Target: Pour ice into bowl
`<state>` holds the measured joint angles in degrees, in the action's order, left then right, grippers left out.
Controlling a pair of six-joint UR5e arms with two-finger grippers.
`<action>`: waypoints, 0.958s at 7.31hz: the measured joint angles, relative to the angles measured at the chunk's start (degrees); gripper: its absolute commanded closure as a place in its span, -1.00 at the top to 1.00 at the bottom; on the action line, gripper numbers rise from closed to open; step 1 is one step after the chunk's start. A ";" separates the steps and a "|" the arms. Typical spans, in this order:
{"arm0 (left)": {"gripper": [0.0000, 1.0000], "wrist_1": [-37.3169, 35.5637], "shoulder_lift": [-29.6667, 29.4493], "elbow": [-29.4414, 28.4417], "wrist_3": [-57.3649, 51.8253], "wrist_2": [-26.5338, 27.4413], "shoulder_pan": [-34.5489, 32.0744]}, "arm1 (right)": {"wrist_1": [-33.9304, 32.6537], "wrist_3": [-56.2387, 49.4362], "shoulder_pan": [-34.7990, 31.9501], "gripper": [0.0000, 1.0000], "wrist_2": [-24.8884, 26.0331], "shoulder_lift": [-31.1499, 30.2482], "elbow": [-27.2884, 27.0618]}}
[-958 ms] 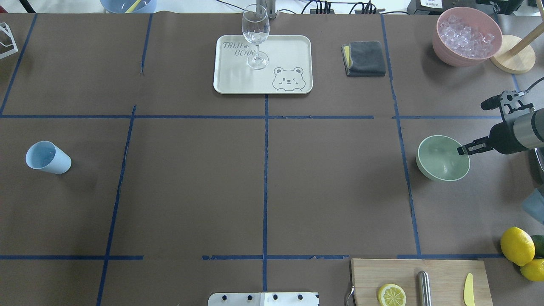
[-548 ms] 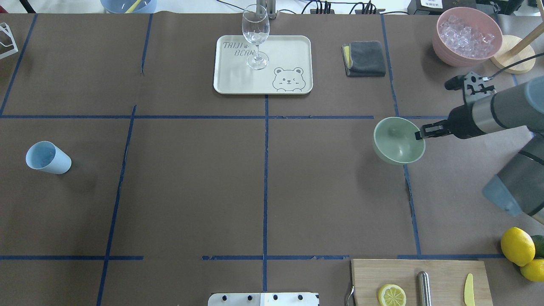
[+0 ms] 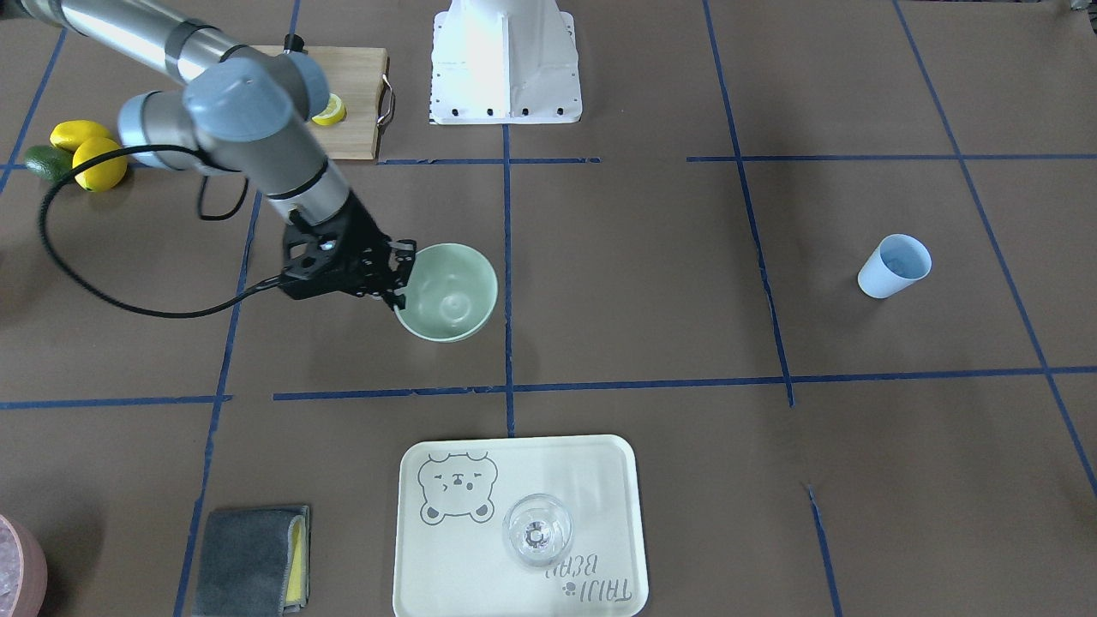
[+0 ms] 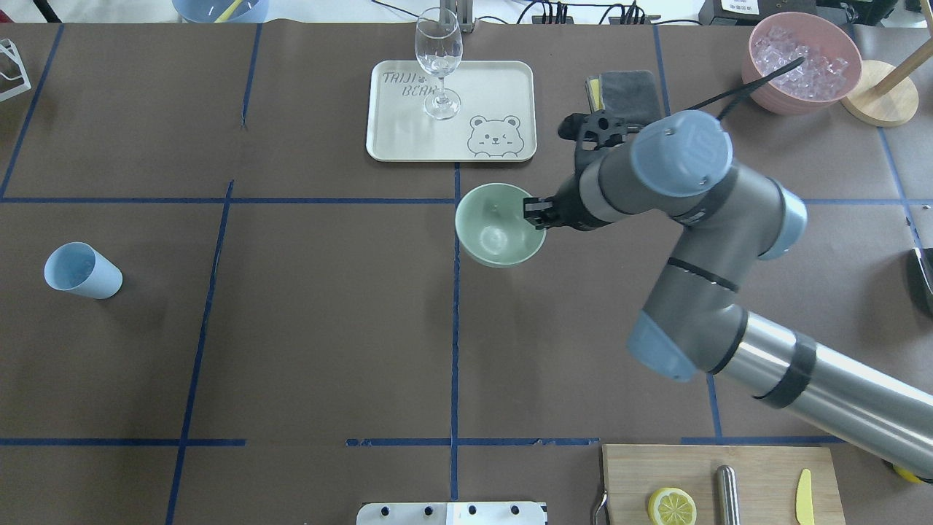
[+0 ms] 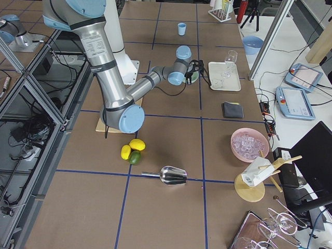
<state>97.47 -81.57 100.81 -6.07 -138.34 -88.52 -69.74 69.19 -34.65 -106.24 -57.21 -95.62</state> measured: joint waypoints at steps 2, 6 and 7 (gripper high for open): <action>1.00 0.00 0.02 0.00 0.00 0.00 -0.03 | -4.70 6.08 7.91 -1.00 9.13 12.74 8.43; 1.00 0.00 0.30 -0.15 0.01 0.00 -0.05 | -5.06 10.00 14.38 0.36 15.41 26.02 23.75; 1.00 0.00 0.33 -0.17 0.00 0.00 -0.03 | -5.07 10.06 14.51 0.99 15.49 26.22 24.30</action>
<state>97.47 -81.24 100.64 -6.06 -138.34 -88.55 -74.81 79.25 -20.14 -90.75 -30.99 -71.31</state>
